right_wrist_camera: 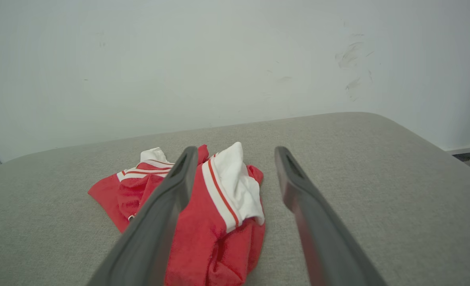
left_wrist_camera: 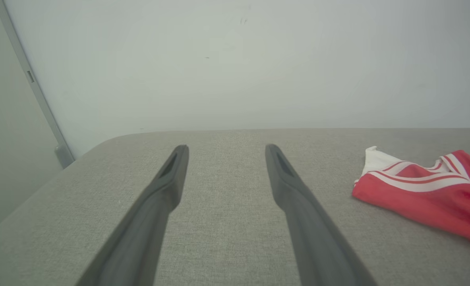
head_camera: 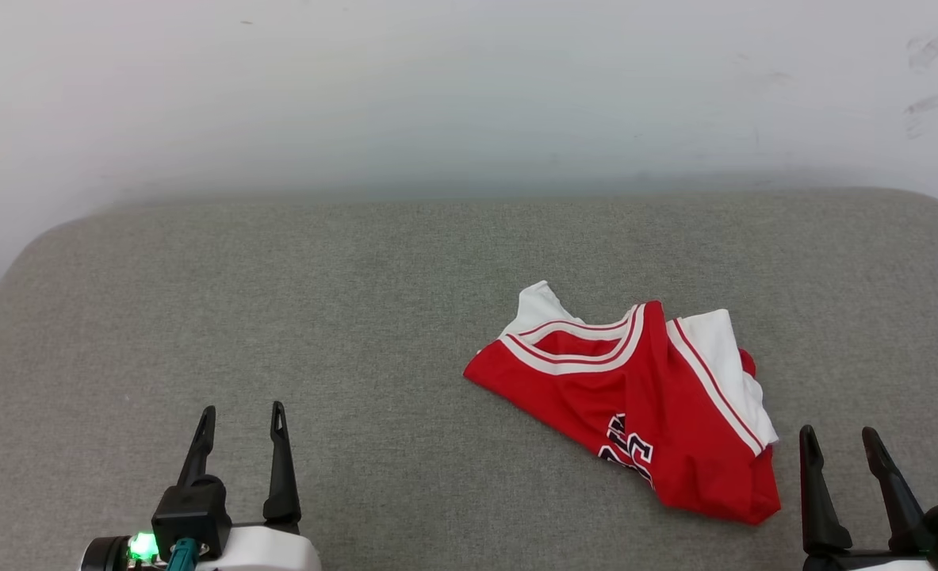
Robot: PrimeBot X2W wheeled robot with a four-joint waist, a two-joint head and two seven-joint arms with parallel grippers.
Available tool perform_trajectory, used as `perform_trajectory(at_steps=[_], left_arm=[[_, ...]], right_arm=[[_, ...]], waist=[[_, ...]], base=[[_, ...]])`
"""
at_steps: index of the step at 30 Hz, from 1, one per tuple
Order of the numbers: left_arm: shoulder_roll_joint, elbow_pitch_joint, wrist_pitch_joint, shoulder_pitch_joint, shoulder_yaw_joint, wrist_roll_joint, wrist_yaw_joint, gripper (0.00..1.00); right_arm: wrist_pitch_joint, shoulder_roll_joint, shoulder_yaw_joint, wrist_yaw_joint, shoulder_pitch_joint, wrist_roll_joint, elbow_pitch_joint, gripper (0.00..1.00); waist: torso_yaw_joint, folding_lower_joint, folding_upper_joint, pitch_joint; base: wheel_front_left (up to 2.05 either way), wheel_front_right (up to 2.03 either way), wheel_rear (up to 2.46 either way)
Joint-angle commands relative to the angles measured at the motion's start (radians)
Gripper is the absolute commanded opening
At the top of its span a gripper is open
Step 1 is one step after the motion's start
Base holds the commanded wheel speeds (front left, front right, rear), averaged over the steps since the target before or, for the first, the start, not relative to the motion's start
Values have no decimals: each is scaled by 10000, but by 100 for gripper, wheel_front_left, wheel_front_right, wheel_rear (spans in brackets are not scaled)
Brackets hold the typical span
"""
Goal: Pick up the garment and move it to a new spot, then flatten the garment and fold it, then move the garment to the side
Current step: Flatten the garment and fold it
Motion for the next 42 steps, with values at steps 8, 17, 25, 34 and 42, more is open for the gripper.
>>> perform_trajectory(at_steps=[8,17,25,34,42], left_arm=[[-292,83,-26,128,422,470,-456,100],[-537,136,-26,161,699,743,-746,100],[-683,228,-27,-148,728,923,-1039,100],[-840,210,-27,-548,694,1019,-1200,100],[-922,155,-27,-1143,621,1087,-1343,100]], right_arm=[[-20,24,-19,-7,49,59,31,100],[-22,19,-420,-5,-566,279,-72,100],[-20,-602,-675,-7,-2681,-304,-455,100],[950,-3460,1721,-8,-5417,759,1458,100],[5147,-5933,5034,-11,-6966,3188,2140,100]], waist=[[5,1,0,5],[-48,1,0,43],[-43,1,0,239],[183,1,0,1004],[435,1,0,1810]], base=[[0,0,0],[0,0,0],[0,0,0],[0,0,0],[0,0,0]])
